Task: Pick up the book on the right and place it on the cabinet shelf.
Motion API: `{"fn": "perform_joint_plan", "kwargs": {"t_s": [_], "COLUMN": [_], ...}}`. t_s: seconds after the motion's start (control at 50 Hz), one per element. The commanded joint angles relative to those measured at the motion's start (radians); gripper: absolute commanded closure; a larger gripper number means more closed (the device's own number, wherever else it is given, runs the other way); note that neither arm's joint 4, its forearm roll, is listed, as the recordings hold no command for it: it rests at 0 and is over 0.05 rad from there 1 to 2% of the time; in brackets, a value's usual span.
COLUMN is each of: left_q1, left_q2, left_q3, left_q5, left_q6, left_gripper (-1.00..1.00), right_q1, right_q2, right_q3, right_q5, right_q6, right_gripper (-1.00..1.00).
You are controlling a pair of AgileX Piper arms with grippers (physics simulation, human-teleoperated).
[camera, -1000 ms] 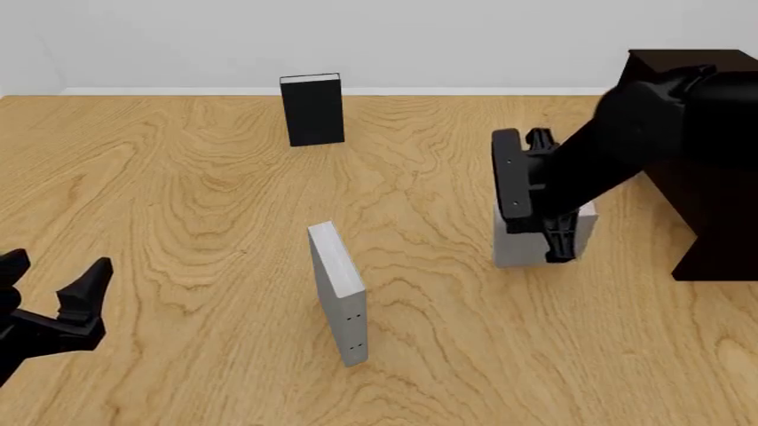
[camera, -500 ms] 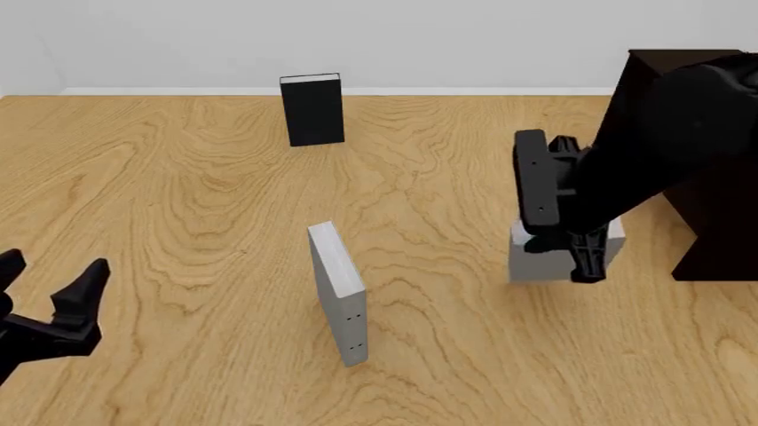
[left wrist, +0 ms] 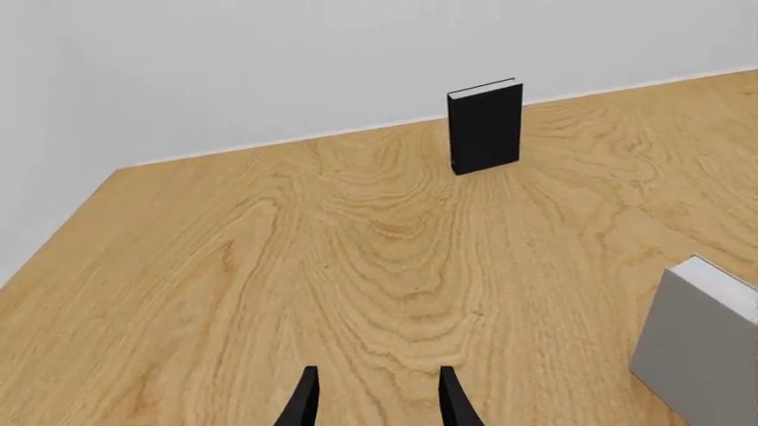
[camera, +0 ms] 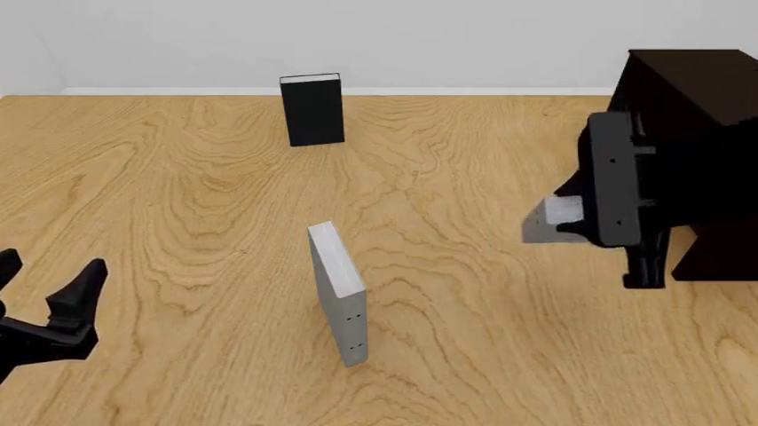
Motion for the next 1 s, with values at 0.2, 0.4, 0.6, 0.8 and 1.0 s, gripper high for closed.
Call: {"fn": "perform_joint_plan", "kwargs": {"t_s": [0.2, 0.4, 0.6, 0.8, 1.0], "left_q1": [0.0, 0.001, 0.005, 0.003, 0.0], "left_q2": [-0.004, 0.011, 0.009, 0.026, 0.037], "left_q3": [0.0, 0.0, 0.0, 0.0, 0.0], "left_q5": [0.006, -0.007, -0.005, -0.019, -0.026], "left_q6": [0.005, 0.006, 0.015, 0.014, 0.012], "left_gripper": [-1.0, -1.0, -1.0, -1.0, -1.0], "right_q1": [-0.019, -0.08, -0.11, -0.127, -0.158], "right_q2": [-0.155, -0.145, -0.01, 0.194, 0.365], "right_q3": [0.263, 0.425, 0.521, 0.541, 0.515], "right_q5": [-0.457, -0.813, -1.208, -1.586, -1.769], "right_q6": [-0.093, -0.147, -0.21, -0.277, -0.339], "right_gripper": [1.0, 1.0, 1.0, 1.0, 1.0]}}
